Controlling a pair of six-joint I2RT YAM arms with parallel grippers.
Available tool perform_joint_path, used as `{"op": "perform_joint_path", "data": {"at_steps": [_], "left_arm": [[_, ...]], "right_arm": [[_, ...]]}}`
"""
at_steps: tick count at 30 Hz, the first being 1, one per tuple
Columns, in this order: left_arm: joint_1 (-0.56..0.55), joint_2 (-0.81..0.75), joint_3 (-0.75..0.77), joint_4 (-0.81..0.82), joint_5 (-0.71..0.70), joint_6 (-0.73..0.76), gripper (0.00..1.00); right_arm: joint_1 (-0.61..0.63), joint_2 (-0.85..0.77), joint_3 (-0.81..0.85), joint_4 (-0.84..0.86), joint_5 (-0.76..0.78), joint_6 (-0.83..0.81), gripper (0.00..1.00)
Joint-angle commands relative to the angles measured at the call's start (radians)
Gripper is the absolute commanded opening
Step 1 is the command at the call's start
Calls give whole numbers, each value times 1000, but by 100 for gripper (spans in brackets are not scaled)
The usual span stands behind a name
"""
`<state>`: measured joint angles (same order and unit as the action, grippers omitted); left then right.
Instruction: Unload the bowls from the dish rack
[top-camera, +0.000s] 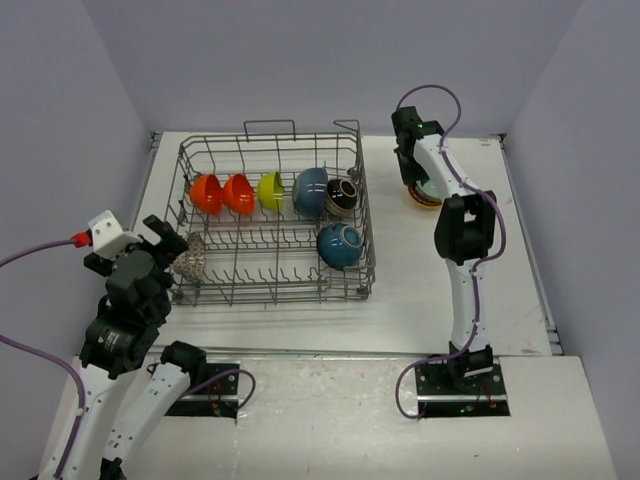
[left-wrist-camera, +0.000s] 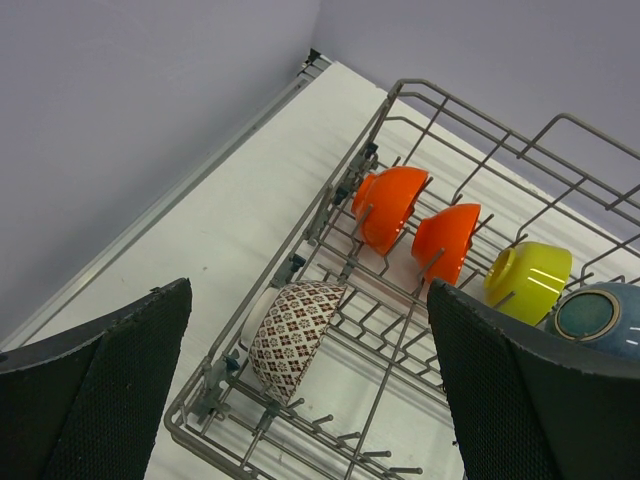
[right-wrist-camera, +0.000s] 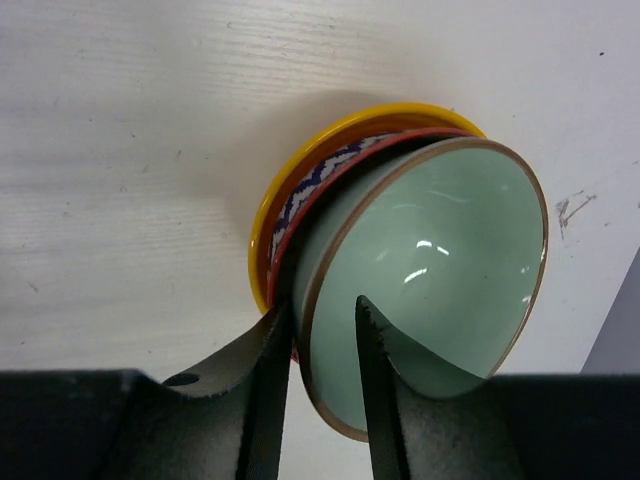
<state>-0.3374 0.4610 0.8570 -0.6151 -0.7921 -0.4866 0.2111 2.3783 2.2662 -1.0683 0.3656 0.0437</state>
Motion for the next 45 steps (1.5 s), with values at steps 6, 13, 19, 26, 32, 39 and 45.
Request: {"op": "perform_joint_path", "data": {"at_steps": [6, 13, 19, 26, 32, 39, 45], "left_arm": [[-9, 1, 2, 35, -7, 13, 100], [-9, -1, 2, 34, -9, 11, 100], [-9, 1, 2, 34, -7, 11, 100], [-9, -1, 2, 34, -7, 11, 100], [-11, -2, 2, 34, -7, 11, 100], [-11, -8, 2, 32, -10, 11, 100], [-11, -10, 2, 31, -10, 11, 100]], "right_arm": [[22, -79, 24, -42, 62, 25, 44], [28, -113, 1, -68, 67, 51, 39], [27, -174, -72, -7, 19, 81, 37], [27, -142, -94, 7, 1, 88, 22], [25, -103, -102, 19, -2, 84, 17], [22, -100, -112, 27, -17, 79, 15], [19, -114, -114, 33, -24, 85, 15]]}}
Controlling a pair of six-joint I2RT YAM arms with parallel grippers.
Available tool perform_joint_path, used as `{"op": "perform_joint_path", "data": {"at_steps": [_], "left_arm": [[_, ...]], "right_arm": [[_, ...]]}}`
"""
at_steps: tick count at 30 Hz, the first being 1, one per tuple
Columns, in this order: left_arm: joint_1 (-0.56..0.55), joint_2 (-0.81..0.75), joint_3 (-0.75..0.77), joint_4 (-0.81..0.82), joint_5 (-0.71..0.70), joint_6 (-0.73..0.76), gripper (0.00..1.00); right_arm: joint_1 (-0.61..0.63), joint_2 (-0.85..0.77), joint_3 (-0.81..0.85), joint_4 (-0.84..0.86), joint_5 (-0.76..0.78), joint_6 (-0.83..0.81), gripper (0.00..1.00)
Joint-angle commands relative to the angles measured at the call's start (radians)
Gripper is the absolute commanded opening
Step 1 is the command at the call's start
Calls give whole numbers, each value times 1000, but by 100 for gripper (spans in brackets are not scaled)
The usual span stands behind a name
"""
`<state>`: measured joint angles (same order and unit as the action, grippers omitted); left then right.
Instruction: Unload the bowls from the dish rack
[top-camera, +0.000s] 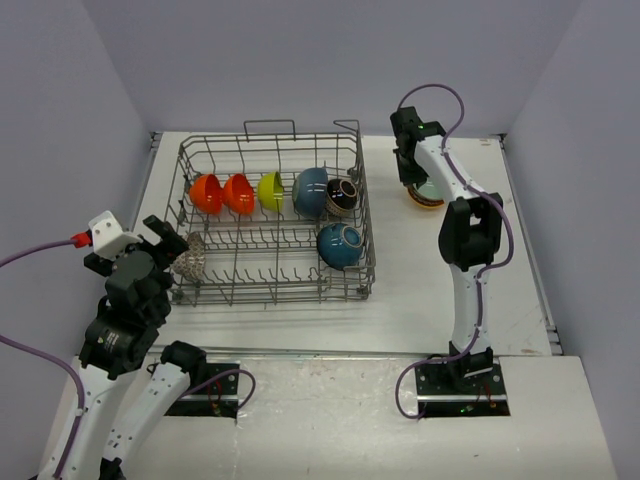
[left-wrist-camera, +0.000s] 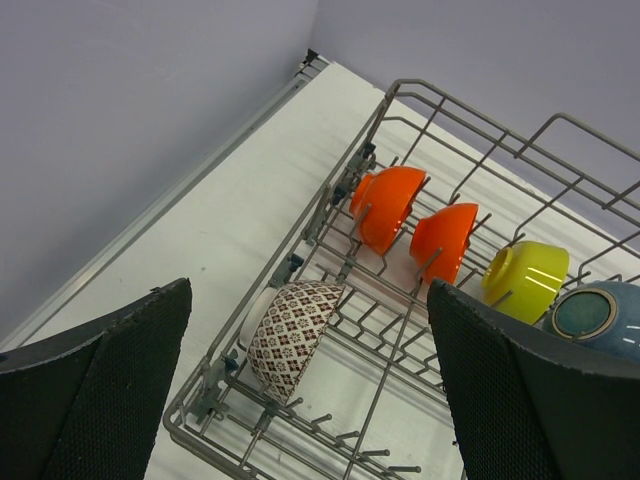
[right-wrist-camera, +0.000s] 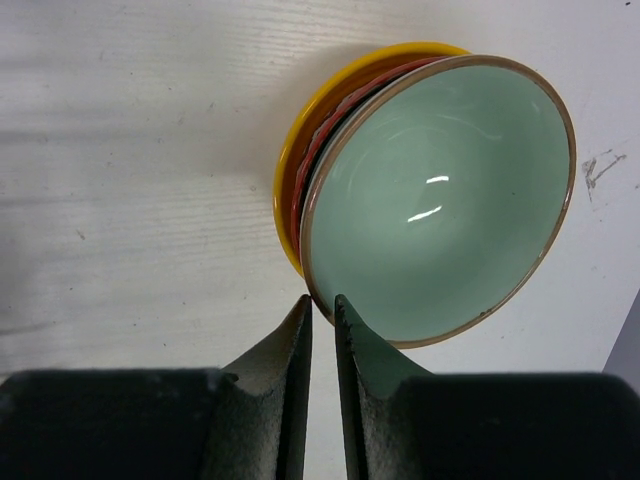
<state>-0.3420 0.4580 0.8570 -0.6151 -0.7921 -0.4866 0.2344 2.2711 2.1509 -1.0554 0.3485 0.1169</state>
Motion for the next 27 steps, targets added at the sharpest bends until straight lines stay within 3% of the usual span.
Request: {"op": "perform_joint_path", "data": {"at_steps": [1, 10, 15, 19, 21, 23, 25, 27], "left_arm": [[-6, -5, 2, 31, -10, 11, 100], [-6, 4, 5, 31, -13, 8, 100], [-5, 33, 23, 8, -24, -10, 100], [-5, 108, 75, -69, -58, -55, 100], [-5, 145, 99, -107, -67, -75, 100], [-5, 183, 119, -152, -84, -104, 100], [-5, 189, 126, -193, -107, -135, 100], [-5, 165, 128, -199, -131, -159, 100]], "right_arm": [[-4, -19, 1, 18, -6, 16, 15], [2, -260, 6, 34, -3, 78, 21], [60, -576, -170, 190, -136, 147, 30], [181, -853, -425, 516, -418, 280, 42], [232, -896, -547, 616, -511, 349, 43], [314, -924, -649, 829, -632, 488, 43], [411, -915, -758, 1026, -657, 581, 43], [483, -874, -804, 1110, -604, 693, 43]]}}
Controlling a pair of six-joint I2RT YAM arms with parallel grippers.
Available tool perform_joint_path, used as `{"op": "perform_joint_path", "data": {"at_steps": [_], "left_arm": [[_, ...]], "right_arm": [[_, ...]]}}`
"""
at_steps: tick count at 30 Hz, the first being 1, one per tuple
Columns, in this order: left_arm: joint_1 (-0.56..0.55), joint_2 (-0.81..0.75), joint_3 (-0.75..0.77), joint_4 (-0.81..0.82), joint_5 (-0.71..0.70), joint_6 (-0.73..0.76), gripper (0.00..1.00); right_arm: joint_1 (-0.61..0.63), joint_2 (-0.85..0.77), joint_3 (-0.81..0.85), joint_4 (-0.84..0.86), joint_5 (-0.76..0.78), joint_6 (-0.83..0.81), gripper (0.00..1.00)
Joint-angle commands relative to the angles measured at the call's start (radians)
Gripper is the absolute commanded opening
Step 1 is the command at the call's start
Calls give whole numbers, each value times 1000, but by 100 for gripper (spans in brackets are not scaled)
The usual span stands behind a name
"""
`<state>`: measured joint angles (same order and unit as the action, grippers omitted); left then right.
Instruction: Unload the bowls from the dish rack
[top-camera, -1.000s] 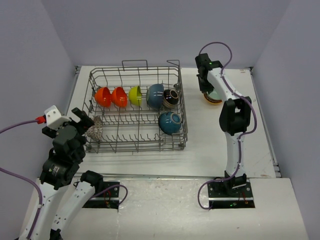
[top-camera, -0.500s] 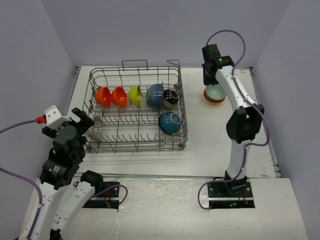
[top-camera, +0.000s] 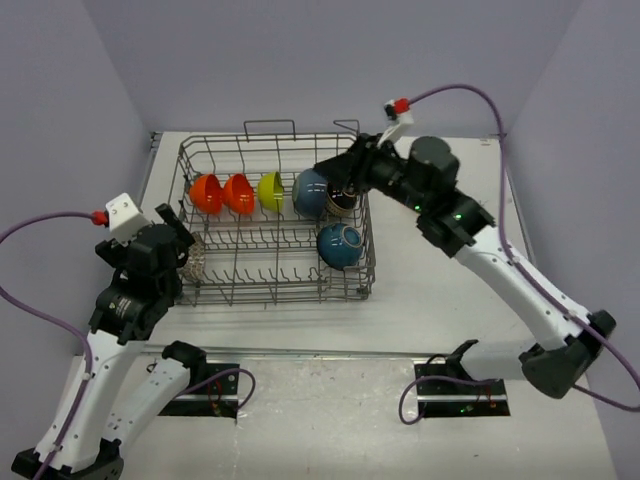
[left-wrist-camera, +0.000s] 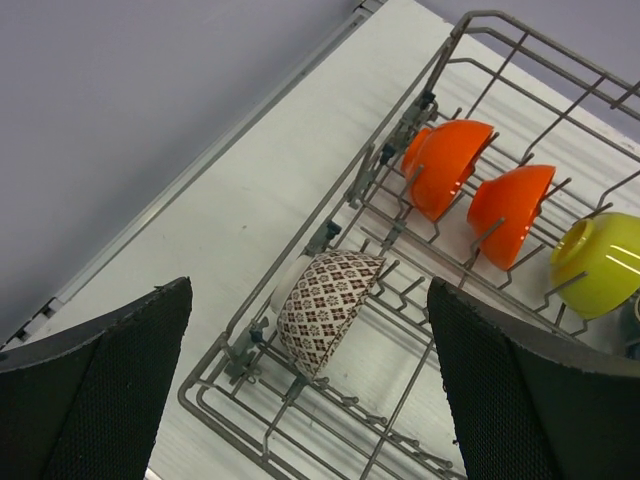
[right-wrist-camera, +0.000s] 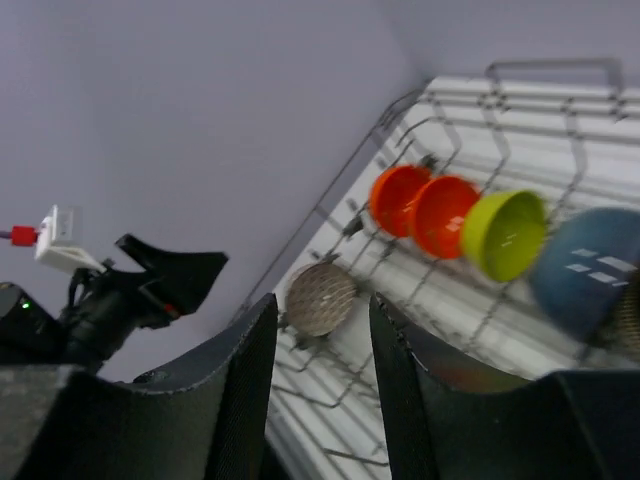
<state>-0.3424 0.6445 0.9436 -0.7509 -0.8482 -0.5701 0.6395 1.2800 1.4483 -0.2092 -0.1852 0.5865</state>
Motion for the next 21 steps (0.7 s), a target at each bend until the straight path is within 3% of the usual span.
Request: {"op": "perform_joint_path", "data": {"at_steps": [1, 5, 9, 14, 21], "left_arm": [[-4, -37, 40, -56, -81, -77, 100], [-4, -149, 18, 5, -103, -59, 100], [-4, -212, 46, 25, -83, -30, 100], [-4, -259, 67, 59, -74, 10, 100], [-4, -253, 43, 74, -69, 15, 100]], "right_arm": [[144, 172, -111, 346, -51, 289, 44], [290, 373, -50, 430, 45, 392, 48], [376, 589, 152, 403, 73, 450, 50], [456, 839, 406, 226, 135, 458, 50], [493, 972, 492, 191, 181, 521, 50]]}}
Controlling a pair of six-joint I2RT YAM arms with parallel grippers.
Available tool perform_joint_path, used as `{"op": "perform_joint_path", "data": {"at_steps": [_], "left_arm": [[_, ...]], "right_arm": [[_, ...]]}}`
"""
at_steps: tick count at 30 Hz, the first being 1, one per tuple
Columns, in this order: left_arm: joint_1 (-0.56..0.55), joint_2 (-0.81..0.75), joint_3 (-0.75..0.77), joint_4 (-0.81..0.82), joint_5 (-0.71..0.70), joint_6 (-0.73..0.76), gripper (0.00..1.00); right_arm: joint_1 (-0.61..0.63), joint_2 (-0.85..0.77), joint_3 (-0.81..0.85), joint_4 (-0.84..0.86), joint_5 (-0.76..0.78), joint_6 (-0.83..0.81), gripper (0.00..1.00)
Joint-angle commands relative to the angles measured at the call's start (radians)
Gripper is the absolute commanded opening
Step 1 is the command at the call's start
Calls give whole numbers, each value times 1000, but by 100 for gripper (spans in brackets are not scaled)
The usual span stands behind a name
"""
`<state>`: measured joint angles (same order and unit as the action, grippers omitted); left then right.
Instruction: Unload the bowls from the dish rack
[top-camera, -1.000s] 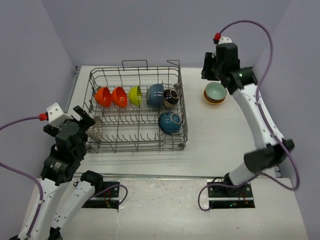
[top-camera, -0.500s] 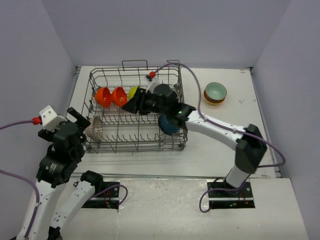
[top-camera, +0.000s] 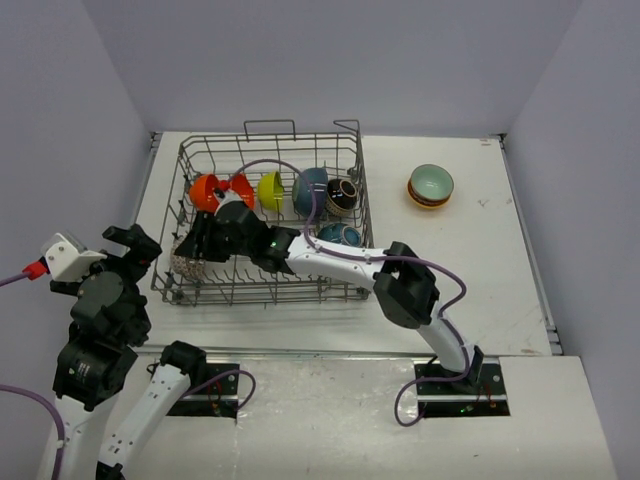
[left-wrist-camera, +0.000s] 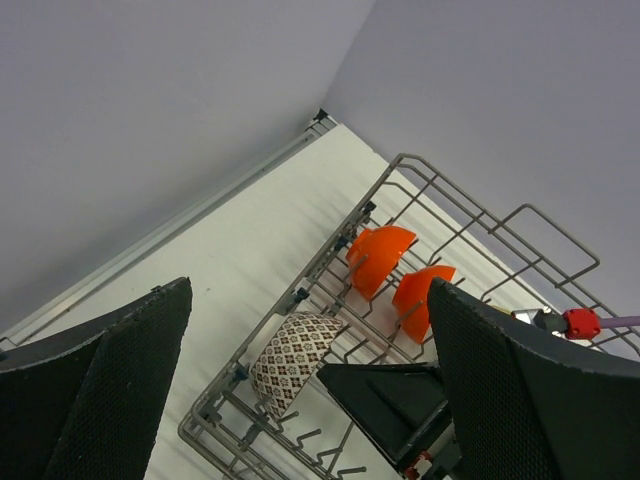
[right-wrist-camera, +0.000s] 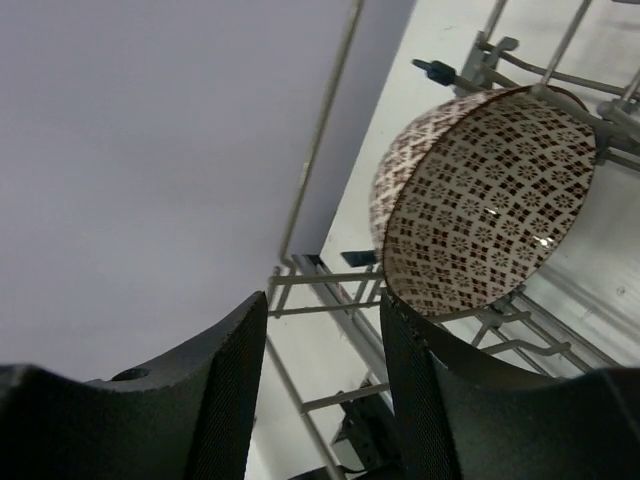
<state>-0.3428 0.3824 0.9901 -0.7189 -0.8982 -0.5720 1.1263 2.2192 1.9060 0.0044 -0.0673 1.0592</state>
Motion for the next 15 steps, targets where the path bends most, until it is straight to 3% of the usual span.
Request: {"op": "perform_joint_path", "data": {"at_steps": [1, 9, 15], "left_arm": [[-4, 6, -4, 44, -19, 17, 100], [-5, -10, -24, 68, -13, 24, 100], [-7, -19, -39, 75, -13, 27, 100]], "right_arm": [[12, 39, 39, -26, 64, 45, 50], [17, 131, 146, -58, 72, 54, 46], [6, 212, 231, -20, -28, 79, 37]]}}
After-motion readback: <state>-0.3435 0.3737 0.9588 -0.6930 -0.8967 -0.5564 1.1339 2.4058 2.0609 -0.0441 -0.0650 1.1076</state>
